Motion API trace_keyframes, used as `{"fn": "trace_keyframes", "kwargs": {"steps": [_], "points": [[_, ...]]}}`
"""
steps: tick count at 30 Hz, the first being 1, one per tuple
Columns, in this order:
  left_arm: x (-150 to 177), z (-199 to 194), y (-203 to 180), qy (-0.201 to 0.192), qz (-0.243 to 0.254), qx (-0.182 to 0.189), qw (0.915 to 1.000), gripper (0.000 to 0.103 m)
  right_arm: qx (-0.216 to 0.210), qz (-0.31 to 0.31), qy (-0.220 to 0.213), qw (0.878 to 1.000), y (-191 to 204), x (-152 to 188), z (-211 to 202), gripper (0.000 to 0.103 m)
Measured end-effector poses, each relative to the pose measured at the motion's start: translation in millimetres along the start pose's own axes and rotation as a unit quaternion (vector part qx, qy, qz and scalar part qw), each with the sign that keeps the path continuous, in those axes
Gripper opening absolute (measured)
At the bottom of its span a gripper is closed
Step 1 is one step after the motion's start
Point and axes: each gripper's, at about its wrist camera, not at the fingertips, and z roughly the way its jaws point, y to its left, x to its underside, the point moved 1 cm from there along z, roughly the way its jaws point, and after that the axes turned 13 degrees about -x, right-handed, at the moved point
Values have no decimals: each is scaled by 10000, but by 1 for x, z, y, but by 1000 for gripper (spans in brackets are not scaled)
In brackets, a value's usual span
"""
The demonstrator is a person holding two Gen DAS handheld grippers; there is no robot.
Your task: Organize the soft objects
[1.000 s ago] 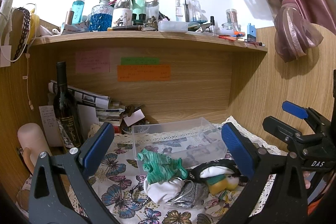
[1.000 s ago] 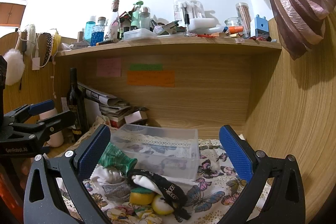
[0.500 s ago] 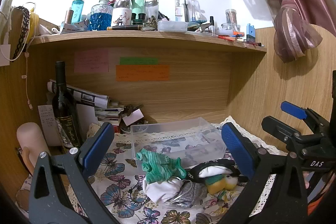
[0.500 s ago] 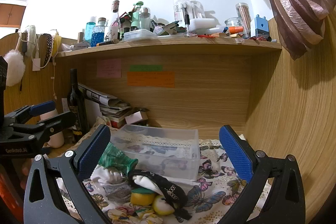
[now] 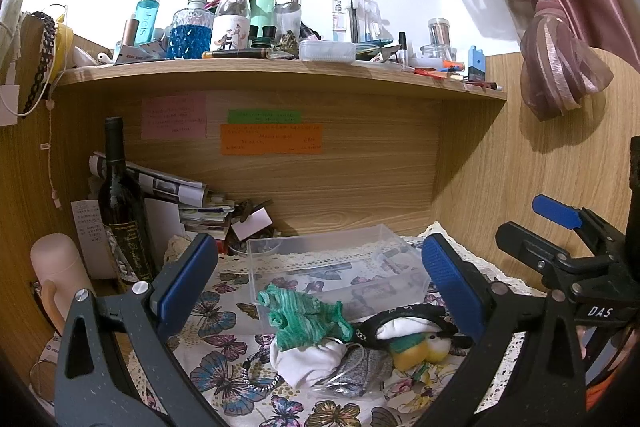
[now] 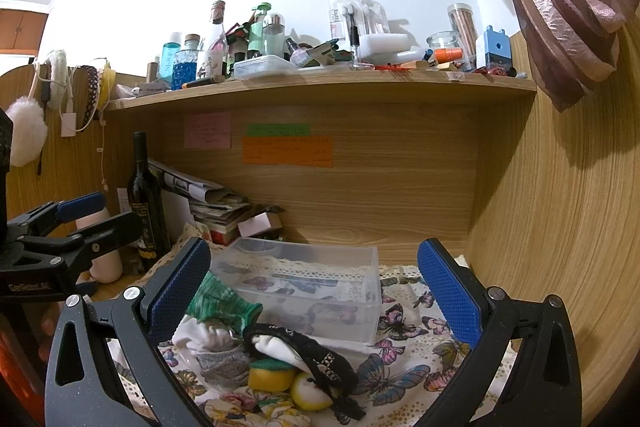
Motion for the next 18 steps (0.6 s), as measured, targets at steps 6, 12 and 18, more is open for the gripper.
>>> {"fn": "trace_keyframes", "kwargs": {"steps": [6,12,18], "points": [[0,0,0,-1,3,-4,10000,103,2,3,-10,10000,-1,0,0,103],[0,0,-1,6,15,-2,10000,103,-51,6,-35,10000,-2,0,-1,103],[5,6,-1,85,8,3,10000,103,-171,68,140,9997,-7,7,7,103]]}}
